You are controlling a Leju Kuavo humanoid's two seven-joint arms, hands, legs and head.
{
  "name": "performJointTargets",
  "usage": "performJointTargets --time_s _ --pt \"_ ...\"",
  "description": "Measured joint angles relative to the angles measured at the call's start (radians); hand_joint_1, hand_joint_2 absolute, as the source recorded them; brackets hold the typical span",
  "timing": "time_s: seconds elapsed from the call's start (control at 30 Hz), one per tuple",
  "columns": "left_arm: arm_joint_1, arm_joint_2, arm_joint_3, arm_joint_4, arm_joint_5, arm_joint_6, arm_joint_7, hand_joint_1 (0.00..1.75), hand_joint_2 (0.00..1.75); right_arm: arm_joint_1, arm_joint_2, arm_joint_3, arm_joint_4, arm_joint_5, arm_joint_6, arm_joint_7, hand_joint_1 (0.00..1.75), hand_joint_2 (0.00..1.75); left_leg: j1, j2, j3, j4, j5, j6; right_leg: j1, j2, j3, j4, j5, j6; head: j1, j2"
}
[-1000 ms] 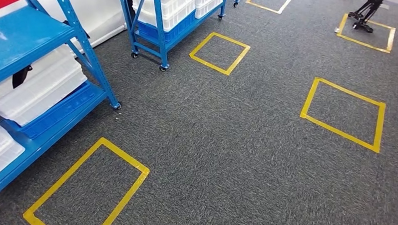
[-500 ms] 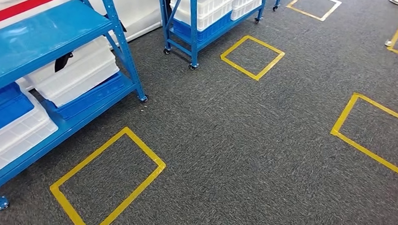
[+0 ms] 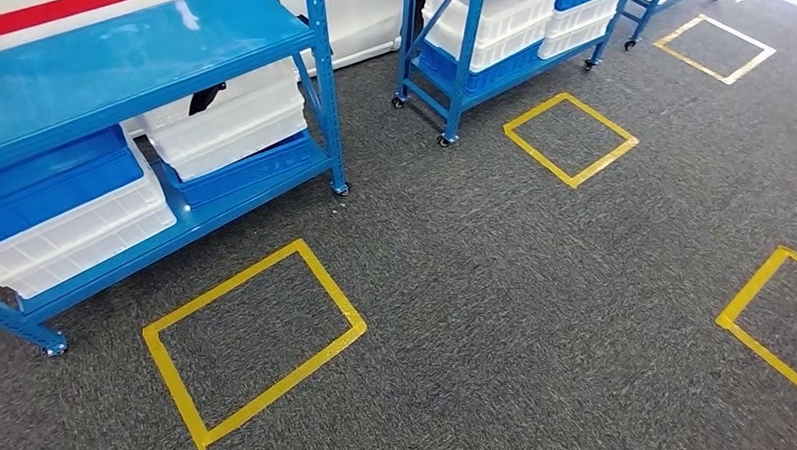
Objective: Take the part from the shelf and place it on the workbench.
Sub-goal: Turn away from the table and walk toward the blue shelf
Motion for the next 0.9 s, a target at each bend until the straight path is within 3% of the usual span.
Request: performJointTargets --time_s 0.07,0.13,0.2,0.27,0.33,0.4,0.47,0.5,0.53,0.6,0.67,0.7,0.77,0.83,0.9 --pt "0.000 0.000 0.004 0.000 0.000 0.000 0.000 0.00 0.00 0.000 0.000 0.000 0.000 0.000 0.000 -0.001 0.00 0.00 0.001 -0.029 0.001 0.005 -0.002 -0.004 -0.002 0.019 0.041 -0.111 0.081 -0.004 0.000 0.000" --pt "-0.001 0.000 0.006 0.000 0.000 0.000 0.000 0.00 0.00 0.001 -0.001 0.000 0.000 0.000 0.000 -0.003 0.00 0.00 -0.001 -0.054 -0.003 0.013 -0.007 -0.012 -0.004 0.058 0.086 -0.225 0.133 -0.007 0.001 0.000" --pt "-0.001 0.000 0.008 0.000 0.000 0.000 0.000 0.00 0.00 0.000 -0.001 0.000 0.001 0.000 0.000 -0.006 0.00 0.00 -0.002 -0.071 -0.010 0.016 -0.009 -0.024 -0.003 0.069 0.096 -0.254 0.137 -0.012 0.000 0.000" --pt "0.002 0.000 0.010 0.000 0.000 0.001 0.000 0.00 0.00 -0.004 -0.001 0.000 0.001 0.001 0.000 -0.007 0.00 0.00 0.001 -0.078 -0.014 0.017 -0.011 -0.035 -0.002 0.047 0.099 -0.259 0.140 -0.023 0.000 0.000" --pt "0.002 0.002 0.011 0.000 0.000 0.002 0.001 0.00 0.00 -0.004 -0.001 0.001 0.001 0.002 0.000 -0.008 0.00 0.00 0.000 -0.033 -0.034 0.065 -0.043 -0.045 -0.003 0.021 0.104 -0.268 0.142 -0.038 -0.004 0.000" --pt "-0.001 0.003 0.012 0.000 0.000 0.002 0.002 0.00 0.00 0.000 0.000 0.001 0.001 0.003 0.000 -0.008 0.00 0.00 0.000 0.024 -0.093 0.189 -0.111 -0.053 0.000 -0.008 0.106 -0.271 0.140 -0.047 -0.009 0.000" --pt "-0.001 0.003 0.012 0.000 0.000 0.002 0.002 0.00 0.00 0.001 0.000 0.001 0.001 0.003 0.000 -0.008 0.00 0.00 0.003 0.038 -0.146 0.299 -0.151 -0.059 0.003 -0.038 0.107 -0.270 0.137 -0.050 -0.010 0.000" --pt "0.001 0.003 0.012 0.000 0.000 0.002 0.003 0.00 0.00 0.001 0.000 0.001 0.001 0.003 0.000 -0.008 0.00 0.00 0.004 0.041 -0.149 0.307 -0.142 -0.060 0.004 -0.052 0.109 -0.270 0.135 -0.050 -0.010 0.000" --pt "0.002 0.003 0.012 0.000 0.000 0.003 0.003 0.00 0.00 0.001 0.000 0.001 0.001 0.003 0.000 -0.008 0.00 0.00 0.005 0.046 -0.130 0.271 -0.115 -0.060 0.004 -0.064 0.111 -0.270 0.133 -0.049 -0.010 0.000" --pt "0.001 0.003 0.013 0.000 0.000 0.006 0.004 0.00 0.00 0.001 0.000 0.002 0.001 0.003 0.000 -0.008 0.00 0.00 0.001 0.085 -0.055 0.126 -0.048 -0.052 0.006 -0.087 0.119 -0.269 0.127 -0.043 -0.010 0.000" --pt "-0.003 0.004 0.012 0.000 -0.001 0.014 0.012 0.00 0.00 0.000 0.000 0.002 0.001 0.005 0.000 -0.008 0.00 0.00 -0.007 0.119 -0.007 0.027 -0.016 -0.038 0.010 -0.107 0.127 -0.268 0.122 -0.034 -0.009 0.000" --pt "-0.003 0.004 0.012 0.000 -0.002 0.018 0.022 0.00 0.00 -0.001 0.000 0.002 0.001 0.006 0.001 -0.007 0.00 0.00 -0.011 0.121 -0.004 0.015 -0.016 -0.032 0.011 -0.117 0.129 -0.269 0.120 -0.029 -0.008 0.000" --pt "0.000 0.006 0.010 0.000 -0.002 0.022 0.042 0.00 0.00 -0.006 0.000 0.003 0.000 0.009 0.005 -0.006 0.00 0.00 -0.009 0.097 -0.002 0.007 -0.010 -0.020 0.009 -0.130 0.136 -0.271 0.117 -0.018 -0.006 0.000" --pt "0.001 0.007 0.008 0.000 -0.003 0.020 0.051 0.00 0.00 -0.007 0.000 0.004 0.000 0.011 0.010 -0.005 0.00 0.00 -0.003 0.074 0.005 -0.007 0.001 -0.006 0.006 -0.090 0.130 -0.239 0.090 -0.008 -0.002 0.000" --pt "-0.002 0.008 0.006 0.000 -0.002 0.016 0.052 0.00 0.00 -0.005 -0.001 0.005 0.000 0.011 0.014 -0.001 0.00 0.00 0.000 0.051 0.005 -0.012 0.008 0.003 0.001 -0.028 0.082 -0.132 0.030 -0.002 0.002 0.000"
